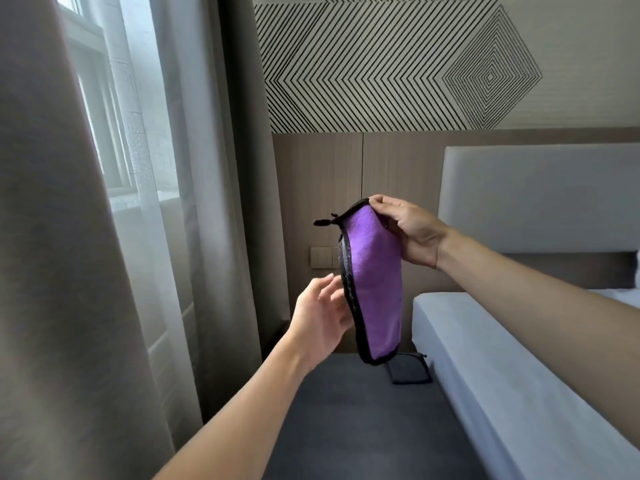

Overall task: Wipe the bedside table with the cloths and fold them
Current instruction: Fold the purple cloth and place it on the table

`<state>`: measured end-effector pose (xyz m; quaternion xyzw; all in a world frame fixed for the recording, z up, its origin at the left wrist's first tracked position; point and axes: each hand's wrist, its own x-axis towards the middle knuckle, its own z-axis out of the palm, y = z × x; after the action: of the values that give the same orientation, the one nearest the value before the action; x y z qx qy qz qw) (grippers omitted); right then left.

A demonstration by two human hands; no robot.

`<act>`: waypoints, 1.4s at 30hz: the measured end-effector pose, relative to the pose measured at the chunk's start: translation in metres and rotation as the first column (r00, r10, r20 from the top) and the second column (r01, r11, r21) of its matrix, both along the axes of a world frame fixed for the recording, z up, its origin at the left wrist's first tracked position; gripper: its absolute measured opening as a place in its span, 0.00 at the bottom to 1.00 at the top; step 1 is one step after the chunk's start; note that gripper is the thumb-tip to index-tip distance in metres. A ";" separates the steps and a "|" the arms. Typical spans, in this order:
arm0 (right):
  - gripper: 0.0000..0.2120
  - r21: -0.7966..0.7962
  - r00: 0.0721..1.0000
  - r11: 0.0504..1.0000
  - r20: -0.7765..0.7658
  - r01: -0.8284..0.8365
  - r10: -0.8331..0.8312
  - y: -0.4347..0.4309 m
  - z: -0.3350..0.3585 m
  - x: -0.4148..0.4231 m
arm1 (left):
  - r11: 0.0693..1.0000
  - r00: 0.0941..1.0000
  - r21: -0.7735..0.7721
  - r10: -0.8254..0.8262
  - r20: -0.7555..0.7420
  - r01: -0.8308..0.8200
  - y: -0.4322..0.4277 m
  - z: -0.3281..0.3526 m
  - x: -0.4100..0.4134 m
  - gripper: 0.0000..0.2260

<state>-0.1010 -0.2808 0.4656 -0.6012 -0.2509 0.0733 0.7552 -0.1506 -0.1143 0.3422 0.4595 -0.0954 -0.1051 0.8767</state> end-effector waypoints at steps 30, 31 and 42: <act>0.15 -0.505 0.621 0.372 0.706 0.779 -0.341 -0.001 -0.091 -0.030 | 0.910 0.936 0.220 0.331 0.123 -0.351 -0.030 0.016 -0.003 0.07; 0.16 -0.512 0.616 0.349 0.702 0.785 -0.356 -0.001 -0.091 -0.030 | 0.896 0.928 0.244 0.350 0.123 -0.371 -0.030 0.016 -0.003 0.08; 0.10 -0.268 0.640 0.803 -0.493 0.533 -0.590 -0.061 -0.077 0.009 | 0.713 0.792 0.409 0.610 0.040 -0.570 0.004 0.026 0.028 0.10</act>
<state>-0.0917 -0.3414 0.3886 -0.6371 0.1821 0.0184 0.7487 -0.1230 -0.1100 0.3681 0.6290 0.1226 0.1407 0.7547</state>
